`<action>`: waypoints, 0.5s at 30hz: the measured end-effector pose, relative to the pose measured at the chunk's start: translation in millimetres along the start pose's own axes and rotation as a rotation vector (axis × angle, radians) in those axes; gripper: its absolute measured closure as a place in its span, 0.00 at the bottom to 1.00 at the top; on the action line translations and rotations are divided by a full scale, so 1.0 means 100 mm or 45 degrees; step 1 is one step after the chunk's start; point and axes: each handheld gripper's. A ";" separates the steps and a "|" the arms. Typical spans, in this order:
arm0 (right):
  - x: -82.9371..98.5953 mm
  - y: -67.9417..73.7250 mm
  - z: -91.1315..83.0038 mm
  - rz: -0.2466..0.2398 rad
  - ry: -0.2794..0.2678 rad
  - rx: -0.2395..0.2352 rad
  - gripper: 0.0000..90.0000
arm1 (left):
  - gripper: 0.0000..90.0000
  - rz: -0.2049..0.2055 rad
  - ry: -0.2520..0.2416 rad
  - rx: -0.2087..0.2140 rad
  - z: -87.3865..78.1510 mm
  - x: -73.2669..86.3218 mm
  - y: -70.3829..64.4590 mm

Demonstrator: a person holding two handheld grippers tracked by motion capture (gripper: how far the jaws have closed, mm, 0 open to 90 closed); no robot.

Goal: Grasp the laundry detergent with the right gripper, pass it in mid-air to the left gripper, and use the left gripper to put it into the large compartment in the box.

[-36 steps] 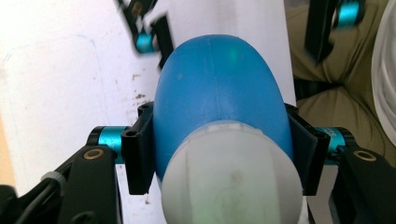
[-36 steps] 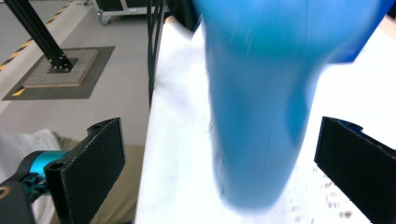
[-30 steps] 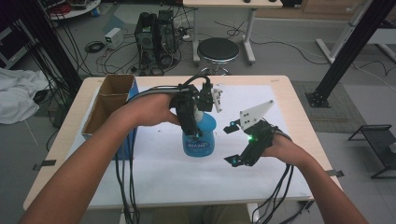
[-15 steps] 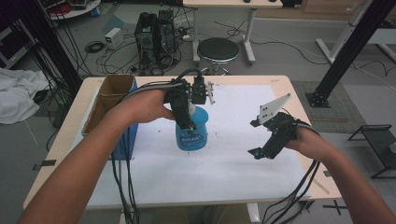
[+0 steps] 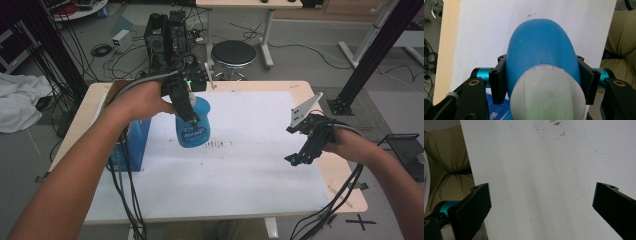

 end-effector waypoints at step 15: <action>0.08 -0.07 -0.14 -0.005 0.028 -0.024 0.01 | 0.42 -0.260 0.002 -0.062 -0.44 0.38 0.26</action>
Point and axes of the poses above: each handheld gripper's, and its own axes: z roughly forward along the jaws, x roughly out of its underside, y roughly to its left, and after that the axes turned 9 degrees about -z, right-handed
